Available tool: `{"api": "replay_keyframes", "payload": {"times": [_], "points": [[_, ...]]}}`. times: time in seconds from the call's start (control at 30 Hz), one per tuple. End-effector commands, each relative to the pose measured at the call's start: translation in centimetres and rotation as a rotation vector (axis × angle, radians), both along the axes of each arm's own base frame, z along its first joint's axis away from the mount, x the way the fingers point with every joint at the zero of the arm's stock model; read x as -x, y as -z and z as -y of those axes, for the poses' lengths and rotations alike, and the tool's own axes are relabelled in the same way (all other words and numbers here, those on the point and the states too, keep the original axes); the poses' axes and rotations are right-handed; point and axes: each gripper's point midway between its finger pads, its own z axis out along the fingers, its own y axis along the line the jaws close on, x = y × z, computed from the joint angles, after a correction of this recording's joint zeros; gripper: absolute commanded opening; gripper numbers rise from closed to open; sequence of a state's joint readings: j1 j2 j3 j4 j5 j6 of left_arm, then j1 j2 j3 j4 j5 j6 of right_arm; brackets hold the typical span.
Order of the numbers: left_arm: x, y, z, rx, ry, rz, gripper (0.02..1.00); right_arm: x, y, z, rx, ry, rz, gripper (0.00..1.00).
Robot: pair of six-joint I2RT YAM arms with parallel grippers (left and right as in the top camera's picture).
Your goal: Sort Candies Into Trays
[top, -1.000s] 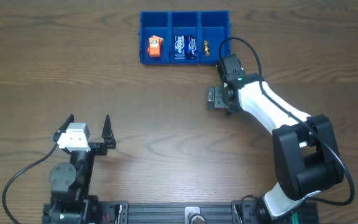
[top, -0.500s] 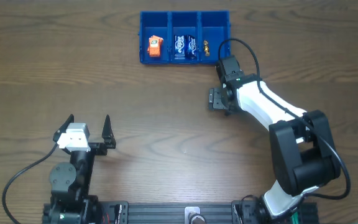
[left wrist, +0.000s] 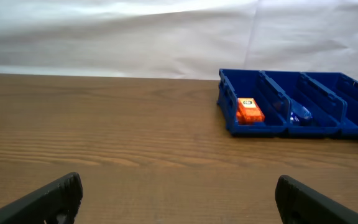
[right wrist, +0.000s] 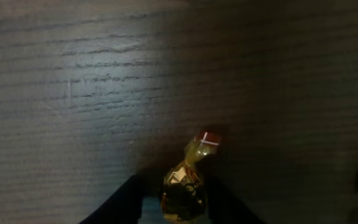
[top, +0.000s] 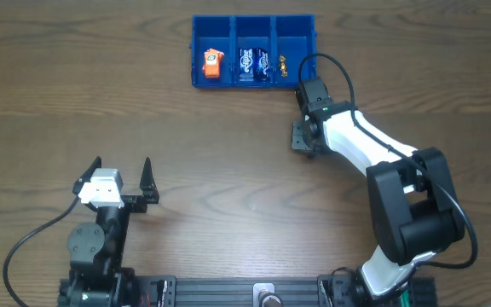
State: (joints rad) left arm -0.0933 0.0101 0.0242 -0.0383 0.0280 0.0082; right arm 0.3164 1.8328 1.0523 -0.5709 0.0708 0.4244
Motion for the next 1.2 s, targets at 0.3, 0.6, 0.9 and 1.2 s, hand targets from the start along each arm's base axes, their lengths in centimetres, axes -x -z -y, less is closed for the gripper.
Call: {"api": "replay_keyframes", "payload": {"times": [0.3, 0.6, 0.9, 1.2], "points": [[0.1, 1.8, -0.2, -0.02, -0.011, -0.051, 0.998, 0.1, 0.2, 0.2, 0.0, 0.025, -0.01, 0.15], [0.1, 1.8, -0.2, -0.02, -0.01, -0.051, 0.998, -9.4, -16.1, -1.2, 0.071, -0.085, 0.277, 0.112], [0.1, 1.8, -0.2, -0.02, -0.011, -0.051, 0.998, -19.3, -17.1, -2.3, 0.095, -0.033, 0.504, 0.112], [0.1, 1.8, -0.2, -0.02, -0.011, -0.051, 0.998, -20.8, -10.4, -2.5, 0.114, -0.035, 0.426, 0.152]]}}
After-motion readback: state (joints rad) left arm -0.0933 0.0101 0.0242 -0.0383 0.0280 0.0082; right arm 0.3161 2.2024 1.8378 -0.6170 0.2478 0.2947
